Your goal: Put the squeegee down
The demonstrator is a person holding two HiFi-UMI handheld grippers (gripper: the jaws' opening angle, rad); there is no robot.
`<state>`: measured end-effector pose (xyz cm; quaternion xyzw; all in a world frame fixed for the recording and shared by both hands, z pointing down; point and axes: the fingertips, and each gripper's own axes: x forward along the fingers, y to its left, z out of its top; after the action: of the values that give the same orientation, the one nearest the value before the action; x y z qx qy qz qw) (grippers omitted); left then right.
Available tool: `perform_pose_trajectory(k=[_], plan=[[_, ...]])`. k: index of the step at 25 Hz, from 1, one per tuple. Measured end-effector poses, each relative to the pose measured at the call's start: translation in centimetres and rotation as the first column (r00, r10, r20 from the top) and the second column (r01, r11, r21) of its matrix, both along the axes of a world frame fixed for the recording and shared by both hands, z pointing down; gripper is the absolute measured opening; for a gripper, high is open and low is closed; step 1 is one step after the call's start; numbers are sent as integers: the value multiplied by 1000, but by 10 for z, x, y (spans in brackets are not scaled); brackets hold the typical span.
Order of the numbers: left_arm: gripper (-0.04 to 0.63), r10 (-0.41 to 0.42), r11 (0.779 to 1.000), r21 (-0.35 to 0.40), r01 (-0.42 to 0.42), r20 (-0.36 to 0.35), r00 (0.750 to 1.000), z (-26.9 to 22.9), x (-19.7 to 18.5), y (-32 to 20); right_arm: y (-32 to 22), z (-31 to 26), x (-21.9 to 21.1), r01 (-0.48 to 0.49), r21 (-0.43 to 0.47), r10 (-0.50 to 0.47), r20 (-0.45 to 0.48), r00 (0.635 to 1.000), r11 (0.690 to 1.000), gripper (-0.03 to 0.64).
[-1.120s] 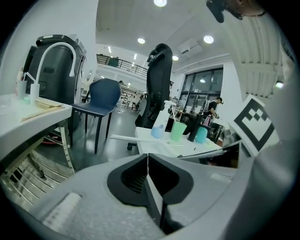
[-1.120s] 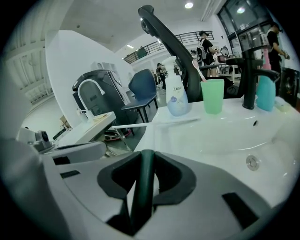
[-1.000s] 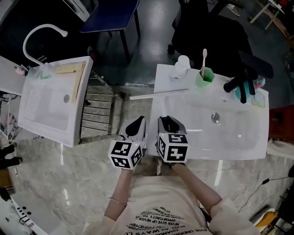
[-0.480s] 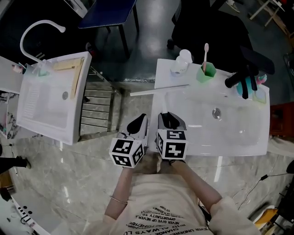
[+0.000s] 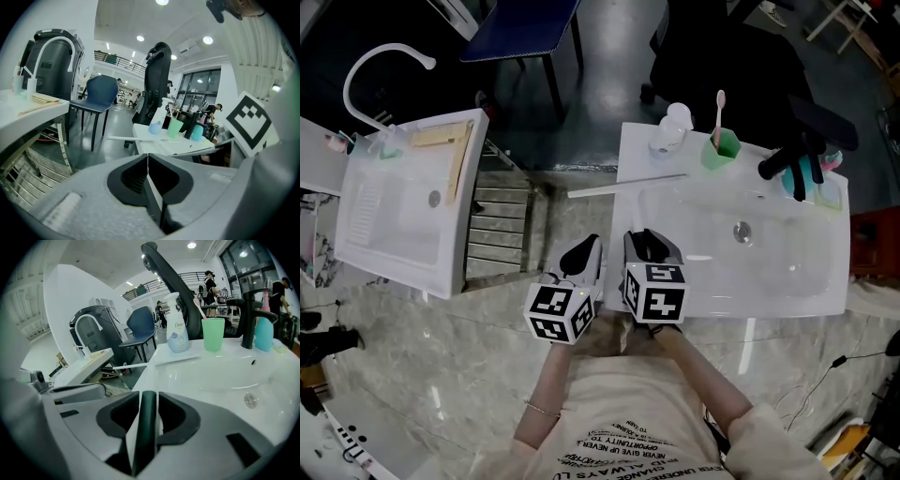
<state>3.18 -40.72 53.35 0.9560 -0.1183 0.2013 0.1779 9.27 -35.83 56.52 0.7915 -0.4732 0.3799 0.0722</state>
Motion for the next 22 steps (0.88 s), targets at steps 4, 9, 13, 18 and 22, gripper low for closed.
perform_pose_trajectory(k=[4,9,13,18,22], plan=[[23,12,1000,7,-12,-12,1000,-4,0,0,-2,-6,-4,4,44,-5,22,1000,999,143],[23,14,1000,9,-14,-39,999,-12,1,5,1,-15,-7,1,96,-3,28,1000,995,150],[23,7,1000,27,-5,-62,998,-22,2,5,3,-30,1,0,142,-1,4,1000,990,150],[23,-3,998,70,10,-102,995,-42,2,8,8,-54,7,46,201,-39,-37,999,979,84],[23,1,994,106,14,-138,990,-60,3,18,17,-70,13,71,235,-59,-60,996,969,39]])
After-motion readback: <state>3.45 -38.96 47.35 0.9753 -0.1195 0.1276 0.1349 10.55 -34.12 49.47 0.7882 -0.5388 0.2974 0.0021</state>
